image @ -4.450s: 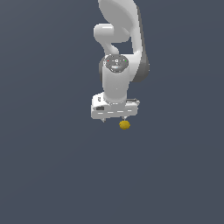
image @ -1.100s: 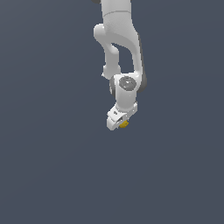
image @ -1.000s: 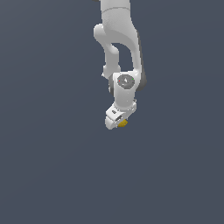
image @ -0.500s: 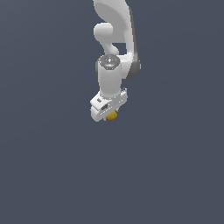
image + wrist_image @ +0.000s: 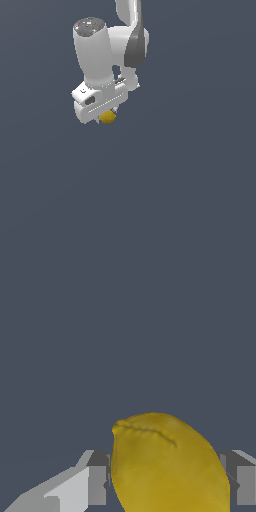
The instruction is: Pick up the object and move it to a goal position.
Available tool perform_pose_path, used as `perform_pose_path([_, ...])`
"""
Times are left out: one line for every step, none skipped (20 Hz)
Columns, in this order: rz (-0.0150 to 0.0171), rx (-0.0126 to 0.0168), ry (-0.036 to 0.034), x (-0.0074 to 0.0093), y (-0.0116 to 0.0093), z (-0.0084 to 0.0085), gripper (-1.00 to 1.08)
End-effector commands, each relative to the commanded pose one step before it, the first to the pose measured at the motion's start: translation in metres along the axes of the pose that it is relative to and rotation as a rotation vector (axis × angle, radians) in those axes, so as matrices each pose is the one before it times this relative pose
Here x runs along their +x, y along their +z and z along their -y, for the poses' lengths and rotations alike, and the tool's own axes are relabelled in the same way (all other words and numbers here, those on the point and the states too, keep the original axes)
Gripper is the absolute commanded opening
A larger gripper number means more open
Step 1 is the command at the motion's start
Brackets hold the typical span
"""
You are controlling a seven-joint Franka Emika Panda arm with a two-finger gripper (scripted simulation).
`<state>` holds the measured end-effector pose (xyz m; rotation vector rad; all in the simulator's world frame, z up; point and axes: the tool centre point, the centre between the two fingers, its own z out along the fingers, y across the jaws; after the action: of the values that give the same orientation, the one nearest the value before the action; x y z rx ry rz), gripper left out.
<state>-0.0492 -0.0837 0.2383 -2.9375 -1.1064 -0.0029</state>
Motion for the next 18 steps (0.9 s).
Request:
perform_pose_path([-0.00055, 0.00044, -0.00082, -0.01162, -0.02607, -0.01502, -1.00])
perform_pose_path([0.00000, 0.00000, 0.00000, -0.00440, -0.00996, -0.00611, -1.00])
perform_pose_path([0.00000, 0.00000, 0.00000, -0.00436, -0.00990, -0.00610, -1.00])
perform_pose_path([0.00000, 0.00000, 0.00000, -0.00433, -0.00984, -0.00610, -1.00])
perform_pose_path([0.00037, -0.00028, 0.00016, -0.00426, -0.00978, -0.00608, -1.00])
perform_pose_path([0.00000, 0.00000, 0.00000, -0.00425, -0.00971, -0.00611, -1.00])
perform_pose_path([0.00000, 0.00000, 0.00000, -0.00419, -0.00961, -0.00609, -1.00])
perform_pose_path([0.00053, -0.00037, 0.00024, -0.00395, -0.00923, -0.00585, -1.00])
perform_pose_path([0.00000, 0.00000, 0.00000, -0.00380, -0.00879, -0.00566, -1.00])
perform_pose_path([0.00054, -0.00036, 0.00024, -0.00354, -0.00840, -0.00539, -1.00])
perform_pose_path([0.00000, 0.00000, 0.00000, -0.00342, -0.00801, -0.00523, -1.00])
perform_pose_path([0.00000, 0.00000, 0.00000, -0.00319, -0.00751, -0.00495, -1.00])
perform_pose_path([0.00054, -0.00036, 0.00024, -0.00286, -0.00700, -0.00459, -1.00])
perform_pose_path([0.00000, 0.00000, 0.00000, -0.00270, -0.00646, -0.00433, -1.00])
perform_pose_path([0.00000, 0.00000, 0.00000, -0.00247, -0.00594, -0.00400, -1.00])
perform_pose_path([0.00054, -0.00036, 0.00024, -0.00217, -0.00546, -0.00362, -1.00])
perform_pose_path([0.00000, 0.00000, 0.00000, -0.00204, -0.00497, -0.00339, -1.00])
perform_pose_path([0.00000, 0.00000, 0.00000, -0.00182, -0.00451, -0.00311, -1.00])
